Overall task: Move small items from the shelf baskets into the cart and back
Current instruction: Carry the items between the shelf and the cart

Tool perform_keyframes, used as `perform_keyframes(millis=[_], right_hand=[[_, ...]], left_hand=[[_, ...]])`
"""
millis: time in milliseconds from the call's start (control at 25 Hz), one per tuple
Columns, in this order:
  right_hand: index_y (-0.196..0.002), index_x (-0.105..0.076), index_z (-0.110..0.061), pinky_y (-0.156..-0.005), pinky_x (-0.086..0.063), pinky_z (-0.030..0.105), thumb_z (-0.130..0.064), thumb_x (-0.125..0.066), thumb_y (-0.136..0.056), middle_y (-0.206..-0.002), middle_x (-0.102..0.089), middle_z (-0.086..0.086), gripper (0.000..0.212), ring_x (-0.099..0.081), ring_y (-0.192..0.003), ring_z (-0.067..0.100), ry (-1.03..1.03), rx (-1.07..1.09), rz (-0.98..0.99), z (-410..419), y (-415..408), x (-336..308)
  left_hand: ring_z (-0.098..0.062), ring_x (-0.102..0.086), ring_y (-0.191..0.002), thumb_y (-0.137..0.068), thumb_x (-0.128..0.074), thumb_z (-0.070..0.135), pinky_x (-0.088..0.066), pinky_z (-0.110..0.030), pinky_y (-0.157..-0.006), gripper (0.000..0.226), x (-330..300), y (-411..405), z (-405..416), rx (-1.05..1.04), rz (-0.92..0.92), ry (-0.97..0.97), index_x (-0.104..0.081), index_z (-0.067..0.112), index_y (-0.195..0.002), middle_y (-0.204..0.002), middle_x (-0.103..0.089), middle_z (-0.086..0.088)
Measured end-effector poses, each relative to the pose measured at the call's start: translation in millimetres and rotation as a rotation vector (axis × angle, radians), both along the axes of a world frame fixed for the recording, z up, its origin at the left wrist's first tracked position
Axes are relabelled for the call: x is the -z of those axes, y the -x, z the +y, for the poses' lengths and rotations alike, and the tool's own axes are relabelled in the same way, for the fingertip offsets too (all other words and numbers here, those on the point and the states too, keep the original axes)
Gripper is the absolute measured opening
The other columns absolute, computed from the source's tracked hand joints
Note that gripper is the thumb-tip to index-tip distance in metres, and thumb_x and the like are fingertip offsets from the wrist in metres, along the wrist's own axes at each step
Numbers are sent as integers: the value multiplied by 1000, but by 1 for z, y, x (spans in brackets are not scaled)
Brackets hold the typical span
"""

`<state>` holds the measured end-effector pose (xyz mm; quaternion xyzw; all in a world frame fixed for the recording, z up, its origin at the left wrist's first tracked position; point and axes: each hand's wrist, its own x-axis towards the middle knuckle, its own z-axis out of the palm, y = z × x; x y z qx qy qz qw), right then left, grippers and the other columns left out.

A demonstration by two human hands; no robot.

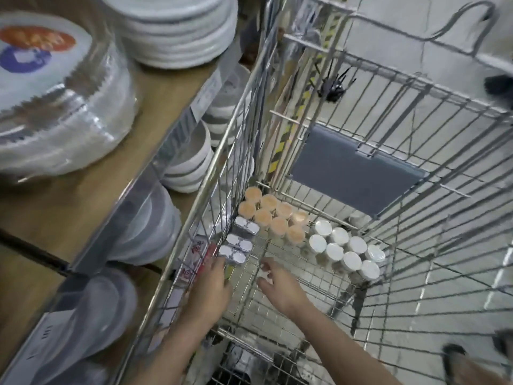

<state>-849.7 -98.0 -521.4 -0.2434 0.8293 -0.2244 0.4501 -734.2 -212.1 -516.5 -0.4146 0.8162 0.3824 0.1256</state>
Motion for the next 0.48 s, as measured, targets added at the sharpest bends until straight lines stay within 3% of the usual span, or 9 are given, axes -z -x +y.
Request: perform_keyframes(millis=[80, 160, 240, 320, 480], right_hand=[[-141, -35, -21, -96, -43, 30, -24, -49, -97, -137, -50, 2, 46, -54, -117, 18, 37, -18, 72, -15, 6, 17], [-141, -34, -22, -96, -45, 33, -22, -48, -96, -135, -51, 4, 47, -53, -116, 22, 71, -58, 169, -31, 11, 30], [-141, -34, -18, -87, -45, 32, -19, -48, -96, -131, -53, 9, 47, -55, -110, 26, 77, -177, 283, -43, 13, 43], [-142, -32, -16, -78, -43, 30, -15, -48, -94, -128, -53, 11, 51, -56, -105, 28, 35, -292, 365, -50, 16, 55], [-144, -26, -16, -79, -45, 34, -22, -50, -95, -132, -49, 10, 55, -55, -110, 29, -69, -412, 401, -56, 21, 66]], left_hand=[[-15, -51, -119, -90, -53, 1, -48, -26, -96, 65, 11, 11, -1, 97, -26, 155, -25, 15, -147, -154, -22, -6], [-17, -47, -125, -89, -50, -5, -45, -25, -94, 77, 22, 18, -4, 160, -101, 210, -9, 14, -151, -159, 0, -4], [-19, -50, -121, -87, -47, -10, -46, -24, -87, 81, 35, 21, -8, 222, -178, 249, -3, 11, -151, -159, 8, -5], [-22, -53, -114, -87, -46, -10, -49, -28, -86, 78, 46, 24, -9, 271, -206, 278, -6, 10, -150, -158, 3, -9], [-25, -56, -103, -80, -54, -11, -54, -30, -78, 74, 58, 21, -7, 298, -219, 416, -24, 7, -145, -144, -21, -16]])
